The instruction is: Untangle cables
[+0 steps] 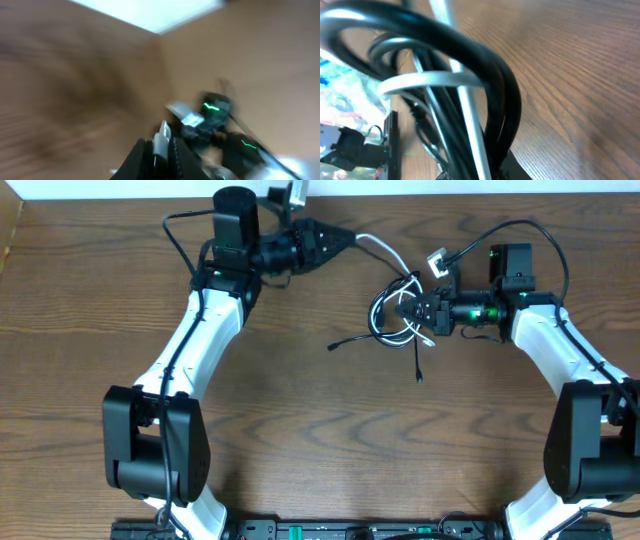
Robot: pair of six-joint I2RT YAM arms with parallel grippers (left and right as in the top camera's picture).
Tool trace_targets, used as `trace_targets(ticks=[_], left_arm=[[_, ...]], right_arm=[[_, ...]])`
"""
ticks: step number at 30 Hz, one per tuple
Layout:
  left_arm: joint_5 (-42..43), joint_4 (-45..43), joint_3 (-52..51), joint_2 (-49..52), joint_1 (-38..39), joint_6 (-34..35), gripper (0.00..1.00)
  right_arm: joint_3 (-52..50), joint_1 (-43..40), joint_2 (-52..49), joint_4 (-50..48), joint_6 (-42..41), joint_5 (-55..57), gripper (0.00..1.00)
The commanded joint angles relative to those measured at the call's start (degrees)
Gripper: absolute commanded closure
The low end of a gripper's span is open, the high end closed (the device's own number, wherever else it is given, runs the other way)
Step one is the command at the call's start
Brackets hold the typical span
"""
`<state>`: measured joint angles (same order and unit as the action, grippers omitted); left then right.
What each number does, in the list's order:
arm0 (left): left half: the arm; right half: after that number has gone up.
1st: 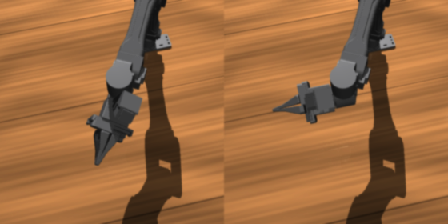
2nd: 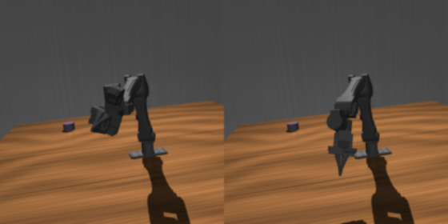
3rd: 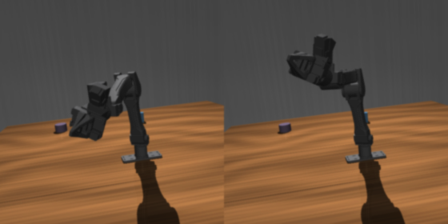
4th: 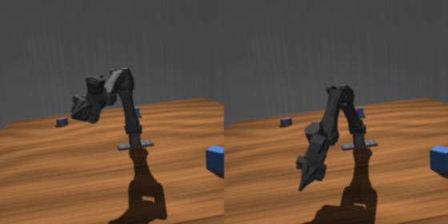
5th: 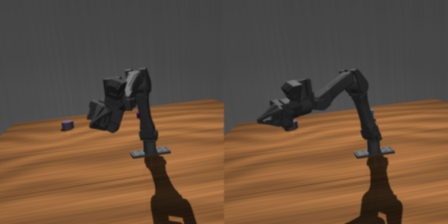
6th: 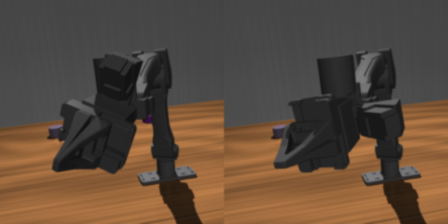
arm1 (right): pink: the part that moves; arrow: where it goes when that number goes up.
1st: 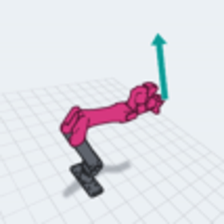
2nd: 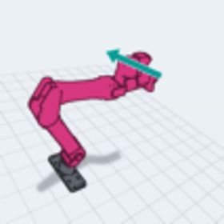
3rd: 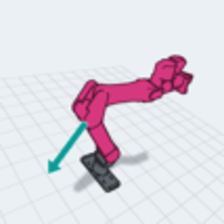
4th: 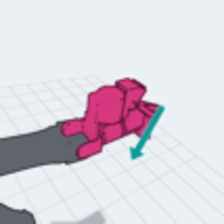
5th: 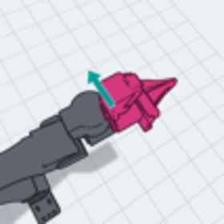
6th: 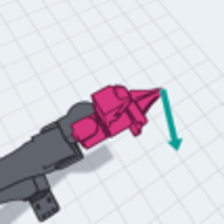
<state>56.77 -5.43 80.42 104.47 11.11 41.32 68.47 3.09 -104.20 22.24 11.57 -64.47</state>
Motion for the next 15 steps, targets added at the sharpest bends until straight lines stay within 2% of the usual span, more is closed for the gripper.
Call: trace_targets(ticks=[1, 2, 3, 4, 6, 7, 8, 11, 15], left_arm=[[-21.94, 7.02, 1.07, -1.6, 0.28, -14.01, 0.92], [-25.64, 9.84, 1.07, -1.6, 0.85, -15.19, 0.91], [-28.81, 12.31, 1.07, -1.6, 1.42, -16.17, 0.83], [-31.89, 14.69, 1.07, -1.6, 2.03, -16.68, 0.67], [-35.1, 17.88, 1.07, -1.6, 3.1, -17.57, 0.45], [-35.63, 19.06, 1.07, -1.6, 3.61, -18.01, 0.26], [-35.6, 19.76, 1.07, -1.6, 3.93, -18.47, 0.17], [-35.54, 21.79, 1.07, -1.6, 4.92, -18.62, 0.07], [-34.29, 24.15, 1.07, -1.68, 5.33, -18.6, 0.08]], right_arm=[[-0.59, 1.29, -0.13, 1.95, 2.89, 0.26, 0.99], [-0.59, 1.51, -0.04, 2.84, 3.02, 0.26, 0.99], [-0.59, 1.53, 0.0, 3.67, 3.58, 0.22, 0.99], [-0.59, 1.57, 0.11, 4.57, 4.09, 0.24, 0.98], [-0.59, 1.57, 0.44, 6.58, 5.84, 0.26, 0.99], [-0.59, 1.57, 0.63, 7.56, 6.73, 0.26, 0.99], [-0.59, 1.57, 0.79, 8.02, 6.78, 0.31, 0.99], [-0.59, 1.57, 0.96, 8.46, 6.97, 0.48, 0.98], [-0.59, 1.4, 1.25, 8.61, 6.95, 1.14, 0.99]])
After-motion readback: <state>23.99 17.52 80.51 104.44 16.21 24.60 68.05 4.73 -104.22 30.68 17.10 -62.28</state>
